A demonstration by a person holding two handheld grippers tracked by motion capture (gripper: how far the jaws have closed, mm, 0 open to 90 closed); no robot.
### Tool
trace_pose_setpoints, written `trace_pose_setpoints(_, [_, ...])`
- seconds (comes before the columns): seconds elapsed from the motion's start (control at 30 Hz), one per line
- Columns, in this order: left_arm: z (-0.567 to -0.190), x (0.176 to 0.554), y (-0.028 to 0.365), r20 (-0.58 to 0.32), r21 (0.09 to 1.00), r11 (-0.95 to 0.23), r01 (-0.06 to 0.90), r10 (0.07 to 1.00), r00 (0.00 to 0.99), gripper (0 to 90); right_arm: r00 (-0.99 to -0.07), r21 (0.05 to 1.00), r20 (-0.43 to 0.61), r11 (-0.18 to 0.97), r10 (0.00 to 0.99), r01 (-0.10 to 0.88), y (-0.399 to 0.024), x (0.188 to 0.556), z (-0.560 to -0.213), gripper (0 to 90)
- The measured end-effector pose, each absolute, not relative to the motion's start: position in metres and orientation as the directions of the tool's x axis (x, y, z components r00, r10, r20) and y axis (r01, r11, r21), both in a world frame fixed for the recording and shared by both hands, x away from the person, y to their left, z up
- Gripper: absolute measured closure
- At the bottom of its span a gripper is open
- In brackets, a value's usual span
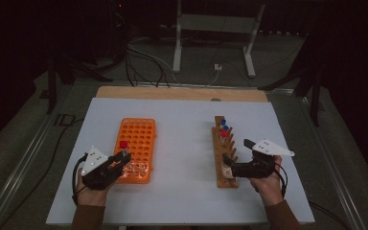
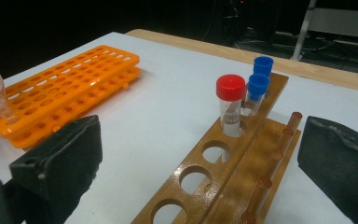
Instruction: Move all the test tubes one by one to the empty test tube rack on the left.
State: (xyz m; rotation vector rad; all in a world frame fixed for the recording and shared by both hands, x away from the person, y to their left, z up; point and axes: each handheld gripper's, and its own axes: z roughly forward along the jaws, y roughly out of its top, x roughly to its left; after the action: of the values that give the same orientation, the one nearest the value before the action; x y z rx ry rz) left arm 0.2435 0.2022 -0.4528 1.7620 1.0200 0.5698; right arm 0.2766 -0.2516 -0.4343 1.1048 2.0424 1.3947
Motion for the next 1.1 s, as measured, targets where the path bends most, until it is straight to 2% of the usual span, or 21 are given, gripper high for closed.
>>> trace_pose_setpoints(0.5, [-0.469,0.234,0.211,-0.103,0.879,-0.170,0.445,0.844,0.526,75.3,-0.592,0.913,0.089,0.172,0.801,0.370,-0.254,0.275,-0.436,0.1])
trace_pose_setpoints(0.9, [-0.481,0.235,0.200,-0.028,0.809,-0.316,0.496,0.822,0.569,75.7,-0.601,0.912,0.088,0.179,0.794,0.370,-0.251,0.275,-0.437,0.1])
trace_pose_setpoints(1.1, [-0.485,0.236,0.200,-0.024,0.785,-0.340,0.517,0.818,0.575,75.9,-0.600,0.911,0.090,0.178,0.795,0.371,-0.251,0.275,-0.437,0.1])
